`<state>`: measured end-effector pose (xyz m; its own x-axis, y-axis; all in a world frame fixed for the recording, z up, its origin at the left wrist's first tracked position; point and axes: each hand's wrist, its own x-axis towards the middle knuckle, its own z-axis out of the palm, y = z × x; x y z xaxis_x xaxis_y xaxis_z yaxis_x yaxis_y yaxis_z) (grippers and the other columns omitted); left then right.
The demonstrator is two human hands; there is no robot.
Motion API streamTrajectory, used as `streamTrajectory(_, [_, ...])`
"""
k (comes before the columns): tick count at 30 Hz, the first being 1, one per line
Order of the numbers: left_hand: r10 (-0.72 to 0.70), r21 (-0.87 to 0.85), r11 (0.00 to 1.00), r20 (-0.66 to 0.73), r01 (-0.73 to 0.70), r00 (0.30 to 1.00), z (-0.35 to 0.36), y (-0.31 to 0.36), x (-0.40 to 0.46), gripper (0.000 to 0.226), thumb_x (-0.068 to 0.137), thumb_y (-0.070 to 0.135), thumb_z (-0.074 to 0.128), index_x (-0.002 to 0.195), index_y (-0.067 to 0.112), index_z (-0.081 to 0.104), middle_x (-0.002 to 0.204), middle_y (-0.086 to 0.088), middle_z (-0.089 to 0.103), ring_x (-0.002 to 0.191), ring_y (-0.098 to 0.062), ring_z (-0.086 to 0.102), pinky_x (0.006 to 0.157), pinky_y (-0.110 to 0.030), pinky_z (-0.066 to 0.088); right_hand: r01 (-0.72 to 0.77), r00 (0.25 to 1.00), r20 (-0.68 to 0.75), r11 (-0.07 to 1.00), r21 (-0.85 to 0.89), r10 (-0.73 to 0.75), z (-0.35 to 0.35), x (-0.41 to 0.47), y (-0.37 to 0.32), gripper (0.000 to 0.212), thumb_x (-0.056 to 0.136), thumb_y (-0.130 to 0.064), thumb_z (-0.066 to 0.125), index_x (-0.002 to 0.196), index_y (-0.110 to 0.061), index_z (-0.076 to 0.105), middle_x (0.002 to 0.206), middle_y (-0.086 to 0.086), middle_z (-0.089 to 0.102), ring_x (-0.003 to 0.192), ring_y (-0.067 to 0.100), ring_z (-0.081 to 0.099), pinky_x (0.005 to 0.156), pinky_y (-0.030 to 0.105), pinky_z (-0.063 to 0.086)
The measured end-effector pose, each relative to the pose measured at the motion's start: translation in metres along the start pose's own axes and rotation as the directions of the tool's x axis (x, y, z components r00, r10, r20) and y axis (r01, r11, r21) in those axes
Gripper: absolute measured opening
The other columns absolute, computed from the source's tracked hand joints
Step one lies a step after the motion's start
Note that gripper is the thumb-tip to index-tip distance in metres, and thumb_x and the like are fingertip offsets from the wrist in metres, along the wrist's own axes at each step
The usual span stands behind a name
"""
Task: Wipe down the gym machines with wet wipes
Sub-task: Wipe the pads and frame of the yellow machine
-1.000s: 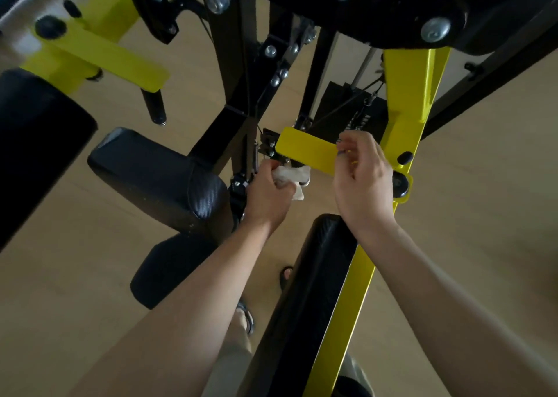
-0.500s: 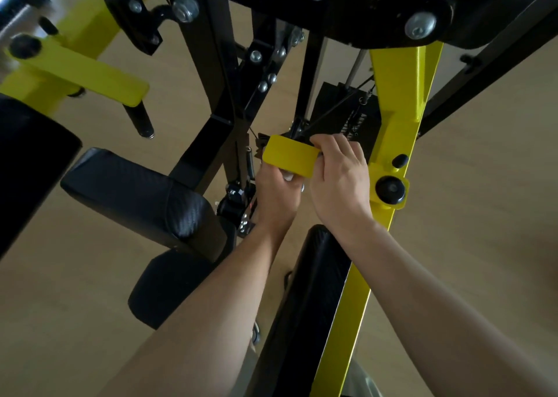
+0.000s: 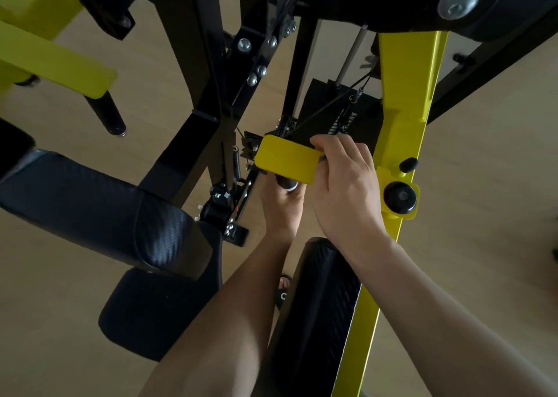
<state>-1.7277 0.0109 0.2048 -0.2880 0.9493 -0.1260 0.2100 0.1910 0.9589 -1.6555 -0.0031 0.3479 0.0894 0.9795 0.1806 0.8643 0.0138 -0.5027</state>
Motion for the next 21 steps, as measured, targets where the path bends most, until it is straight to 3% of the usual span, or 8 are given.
streamTrajectory(3, [-0.073, -0.003, 0.997, 0.061, 0.074, 0.995, 0.003, -0.012, 0.002, 0.030, 0.082, 0.025, 0.075, 0.107, 0.015, 0.062, 0.092, 0.000, 0.071, 0.087, -0.015, 0.069, 0.078, -0.039, 0.057, 0.006, 0.999, 0.032, 1.000, -0.017, -0.006, -0.001, 0.002, 0.002, 0.037, 0.099, -0.009, 0.044, 0.129, -0.007, 0.064, 0.119, 0.009, 0.065, 0.108, 0.029, 0.056, 0.090, 0.037, 0.044])
streamTrajectory(6, [-0.140, 0.023, 0.990, 0.155, 0.138, 0.978, -0.007, -0.005, -0.001, 0.041, 0.086, 0.028, 0.072, 0.121, 0.012, 0.058, 0.103, 0.001, 0.070, 0.092, 0.000, 0.068, 0.078, -0.020, 0.054, 0.002, 0.999, 0.054, 1.000, -0.029, -0.001, -0.002, 0.001, 0.002, 0.035, 0.100, -0.007, 0.046, 0.130, -0.008, 0.063, 0.122, 0.008, 0.064, 0.111, 0.028, 0.055, 0.091, 0.032, 0.041])
streamTrajectory(8, [-0.292, 0.066, 0.956, 0.210, 0.285, 0.933, -0.012, -0.004, -0.008, 0.024, 0.093, 0.016, 0.068, 0.108, 0.005, 0.054, 0.084, -0.001, 0.063, 0.064, 0.009, 0.065, 0.056, -0.008, 0.045, -0.002, 0.998, 0.058, 0.999, -0.037, 0.004, -0.001, 0.000, 0.003, 0.035, 0.100, -0.008, 0.045, 0.130, -0.008, 0.064, 0.122, 0.009, 0.065, 0.112, 0.029, 0.054, 0.092, 0.032, 0.040])
streamTrajectory(10, [-0.492, 0.090, 0.870, 0.203, 0.484, 0.847, -0.019, -0.014, -0.019, 0.010, 0.096, 0.005, 0.060, 0.102, -0.001, 0.055, 0.070, -0.002, 0.057, 0.042, -0.001, 0.058, 0.042, -0.016, 0.041, -0.002, 0.999, 0.054, 0.999, -0.042, 0.004, 0.000, 0.000, 0.002, 0.036, 0.099, -0.010, 0.044, 0.129, -0.007, 0.064, 0.121, 0.009, 0.065, 0.110, 0.030, 0.054, 0.090, 0.034, 0.041])
streamTrajectory(11, [-0.550, 0.034, 0.832, 0.172, 0.553, 0.817, -0.024, -0.020, -0.023, 0.007, 0.095, 0.004, 0.058, 0.100, -0.002, 0.057, 0.065, -0.003, 0.057, 0.039, -0.006, 0.055, 0.042, -0.025, 0.042, -0.001, 0.998, 0.055, 0.999, -0.045, 0.003, 0.000, 0.000, 0.001, 0.036, 0.099, -0.010, 0.045, 0.129, -0.007, 0.064, 0.121, 0.009, 0.065, 0.109, 0.031, 0.054, 0.089, 0.035, 0.041])
streamTrajectory(13, [-0.614, -0.109, 0.777, 0.090, 0.620, 0.784, -0.036, -0.018, -0.022, 0.004, 0.093, 0.008, 0.057, 0.092, 0.004, 0.059, 0.062, -0.005, 0.059, 0.046, -0.017, 0.055, 0.051, -0.030, 0.044, -0.003, 0.998, 0.059, 0.998, -0.055, 0.006, -0.001, 0.001, 0.001, 0.034, 0.100, -0.010, 0.046, 0.129, -0.007, 0.064, 0.121, 0.010, 0.064, 0.109, 0.031, 0.053, 0.089, 0.035, 0.040])
streamTrajectory(17, [-0.641, -0.383, 0.683, 0.093, 0.622, 0.762, -0.053, 0.022, 0.000, 0.020, 0.097, 0.033, 0.054, 0.109, 0.017, 0.056, 0.093, 0.000, 0.059, 0.074, -0.014, 0.056, 0.068, -0.031, 0.047, -0.001, 0.998, 0.065, 0.998, -0.061, 0.005, -0.002, 0.001, -0.001, 0.035, 0.101, -0.009, 0.046, 0.131, -0.007, 0.063, 0.124, 0.010, 0.064, 0.111, 0.032, 0.053, 0.092, 0.036, 0.040])
streamTrajectory(21, [-0.607, -0.577, 0.580, 0.165, 0.576, 0.777, -0.054, 0.074, 0.021, 0.019, 0.097, 0.031, 0.050, 0.083, 0.023, 0.059, 0.078, -0.001, 0.058, 0.071, -0.018, 0.054, 0.068, -0.032, 0.045, 0.000, 0.998, 0.065, 0.998, -0.061, 0.004, -0.003, 0.000, -0.003, 0.034, 0.101, -0.008, 0.047, 0.130, -0.007, 0.064, 0.124, 0.010, 0.064, 0.111, 0.032, 0.053, 0.092, 0.035, 0.040])
